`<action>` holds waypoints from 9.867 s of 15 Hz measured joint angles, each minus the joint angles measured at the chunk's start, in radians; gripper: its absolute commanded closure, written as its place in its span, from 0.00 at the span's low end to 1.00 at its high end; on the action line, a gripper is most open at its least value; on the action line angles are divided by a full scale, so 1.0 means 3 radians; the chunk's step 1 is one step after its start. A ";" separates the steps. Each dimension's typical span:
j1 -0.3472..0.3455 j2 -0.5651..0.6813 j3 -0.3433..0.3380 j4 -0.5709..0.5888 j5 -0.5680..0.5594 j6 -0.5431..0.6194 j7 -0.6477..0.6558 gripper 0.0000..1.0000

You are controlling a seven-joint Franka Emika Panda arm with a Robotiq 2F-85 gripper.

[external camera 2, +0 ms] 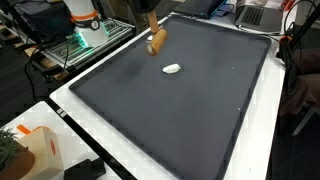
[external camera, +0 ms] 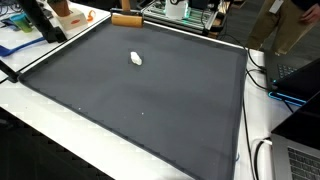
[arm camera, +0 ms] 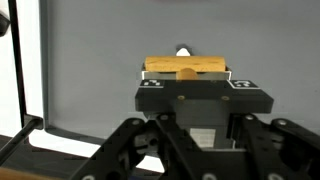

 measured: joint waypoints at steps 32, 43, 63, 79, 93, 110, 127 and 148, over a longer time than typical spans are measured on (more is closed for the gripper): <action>0.0102 0.0682 0.0263 -0.0307 -0.0079 0.0955 -0.0048 0.78; 0.0124 0.0770 0.0285 -0.0272 0.0054 0.1021 -0.0165 0.78; 0.0121 0.0872 0.0290 -0.0101 0.0459 0.1255 -0.0189 0.78; -0.0043 0.0859 0.0315 -0.0159 -0.0172 0.1078 0.0083 0.78; -0.0024 0.1004 0.0474 0.0011 -0.0813 0.0851 0.0447 0.78; -0.0022 0.1188 0.0444 0.0236 -0.0942 0.0266 0.0469 0.78; -0.0084 0.0104 0.0103 -0.0228 0.0558 0.0327 -0.0112 0.78; 0.0078 0.0723 0.0544 -0.0423 0.0064 0.1188 0.1367 0.78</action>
